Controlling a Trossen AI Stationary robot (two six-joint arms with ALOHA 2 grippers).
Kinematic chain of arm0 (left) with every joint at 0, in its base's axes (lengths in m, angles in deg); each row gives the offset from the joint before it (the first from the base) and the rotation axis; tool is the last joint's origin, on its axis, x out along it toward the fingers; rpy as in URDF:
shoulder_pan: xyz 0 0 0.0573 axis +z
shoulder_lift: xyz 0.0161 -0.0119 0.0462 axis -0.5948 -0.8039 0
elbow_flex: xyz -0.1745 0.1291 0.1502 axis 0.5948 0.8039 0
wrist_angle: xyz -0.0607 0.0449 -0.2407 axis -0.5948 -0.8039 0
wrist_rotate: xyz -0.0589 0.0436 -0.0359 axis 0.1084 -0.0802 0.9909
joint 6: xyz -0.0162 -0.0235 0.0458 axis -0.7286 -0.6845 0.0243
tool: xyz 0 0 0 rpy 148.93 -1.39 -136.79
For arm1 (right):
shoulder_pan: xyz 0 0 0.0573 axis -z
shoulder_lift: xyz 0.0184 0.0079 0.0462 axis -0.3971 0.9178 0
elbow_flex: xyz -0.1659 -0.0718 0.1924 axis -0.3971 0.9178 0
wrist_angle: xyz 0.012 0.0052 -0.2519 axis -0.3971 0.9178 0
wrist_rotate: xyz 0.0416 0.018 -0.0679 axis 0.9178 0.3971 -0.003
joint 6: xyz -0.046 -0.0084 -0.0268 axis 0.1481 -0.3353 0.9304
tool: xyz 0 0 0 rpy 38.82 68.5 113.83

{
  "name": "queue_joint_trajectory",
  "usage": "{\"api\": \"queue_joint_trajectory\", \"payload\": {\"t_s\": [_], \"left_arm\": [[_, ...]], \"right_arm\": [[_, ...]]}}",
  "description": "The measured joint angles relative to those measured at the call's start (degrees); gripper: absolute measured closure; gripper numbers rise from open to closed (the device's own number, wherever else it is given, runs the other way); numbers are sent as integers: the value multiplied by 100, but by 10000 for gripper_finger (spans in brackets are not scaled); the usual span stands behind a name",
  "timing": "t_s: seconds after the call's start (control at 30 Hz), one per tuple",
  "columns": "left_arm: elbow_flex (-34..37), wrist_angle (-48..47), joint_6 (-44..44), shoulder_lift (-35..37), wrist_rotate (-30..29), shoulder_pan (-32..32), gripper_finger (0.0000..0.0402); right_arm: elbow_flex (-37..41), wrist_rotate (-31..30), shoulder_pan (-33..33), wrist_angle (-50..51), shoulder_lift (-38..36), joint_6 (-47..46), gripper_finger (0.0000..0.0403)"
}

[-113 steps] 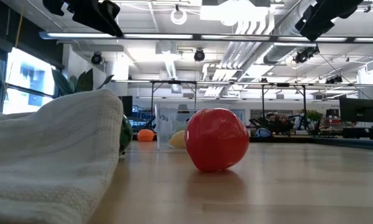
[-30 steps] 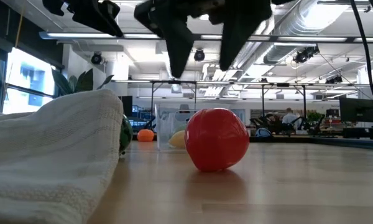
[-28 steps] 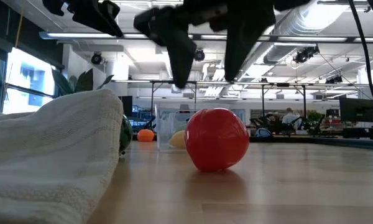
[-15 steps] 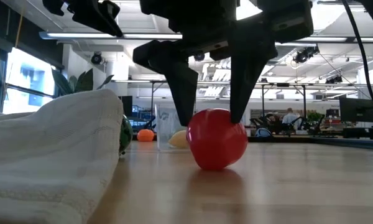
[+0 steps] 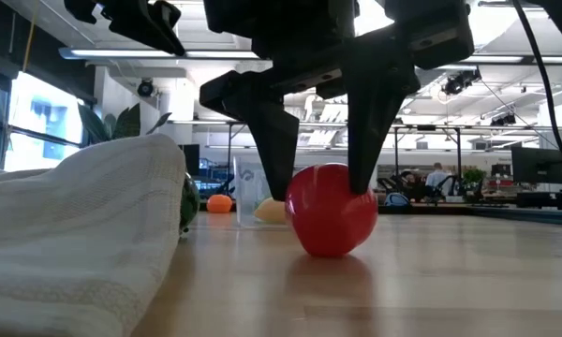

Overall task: Pick and placing Produce into tupperware
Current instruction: Put the red apple into the transparent bin

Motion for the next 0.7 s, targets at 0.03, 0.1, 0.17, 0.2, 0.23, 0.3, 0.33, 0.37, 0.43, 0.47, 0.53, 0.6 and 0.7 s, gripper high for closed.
{"api": "queue_joint_trajectory", "payload": {"t_s": [0.03, 0.1, 0.17, 0.2, 0.23, 0.3, 0.33, 0.37, 0.43, 0.47, 0.53, 0.6, 0.7], "left_arm": [[-1, 0, 2, 0, 0, 0, 284], [-1, 0, 0, 1, -2, 0, 284], [-1, 0, 2, -1, 0, 0, 284], [-1, 0, 0, -1, 0, 0, 284], [-1, 0, 1, 0, -1, 0, 284], [-1, 0, 0, -1, -2, 0, 284], [-1, 0, 2, -1, -1, 0, 284], [-1, 0, 2, -1, -1, 0, 284], [-1, 0, 2, 0, 0, 0, 284], [-1, 0, 2, -1, -2, 0, 284], [-1, 0, 2, -1, -2, 0, 284], [-1, 0, 1, -1, -2, 0, 284], [-1, 0, 2, -1, 0, 0, 284]], "right_arm": [[1, 0, 1, -2, 2, -83, 155], [2, -3, 16, -5, 4, -236, 155], [2, 1, 25, -7, 7, -336, 155], [2, 11, 25, -5, 9, -404, 155], [2, 16, 25, -6, 9, -500, 155], [4, 16, 25, -4, 9, -675, 155], [4, 15, 25, -4, 9, -697, 155], [4, 14, 25, -5, 9, -688, 155], [7, 16, 25, -7, 11, -615, 153], [9, 15, 25, -3, 11, -582, 151], [13, 14, 25, -4, 17, -571, 143], [21, -9, 35, -7, 34, -568, 131], [28, -110, 39, -20, 44, -565, 113]]}}
